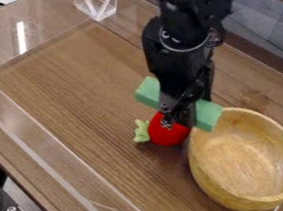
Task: Remove the green stick from the brown bowl and put it on the table
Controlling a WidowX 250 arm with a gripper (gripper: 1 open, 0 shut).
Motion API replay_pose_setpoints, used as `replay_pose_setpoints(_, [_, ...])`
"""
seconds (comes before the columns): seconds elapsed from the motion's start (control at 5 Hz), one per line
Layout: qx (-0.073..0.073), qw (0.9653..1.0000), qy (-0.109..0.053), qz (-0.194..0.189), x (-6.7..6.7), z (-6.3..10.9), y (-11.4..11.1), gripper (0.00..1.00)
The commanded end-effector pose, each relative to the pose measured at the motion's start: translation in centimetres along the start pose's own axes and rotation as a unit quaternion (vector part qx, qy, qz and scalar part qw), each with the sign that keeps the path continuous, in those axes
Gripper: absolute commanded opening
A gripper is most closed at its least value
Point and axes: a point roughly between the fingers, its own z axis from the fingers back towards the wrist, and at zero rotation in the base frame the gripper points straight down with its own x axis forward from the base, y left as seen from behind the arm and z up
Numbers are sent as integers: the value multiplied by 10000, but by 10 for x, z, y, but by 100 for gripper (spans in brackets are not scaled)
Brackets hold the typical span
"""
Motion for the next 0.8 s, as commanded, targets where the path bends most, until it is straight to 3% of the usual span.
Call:
replay_pose_setpoints(0.0, [-148,9999,40,-55,3,-2,0,0])
replay_pose_setpoints(0.6, [-70,9987,89,-502,-6,0,-1,0])
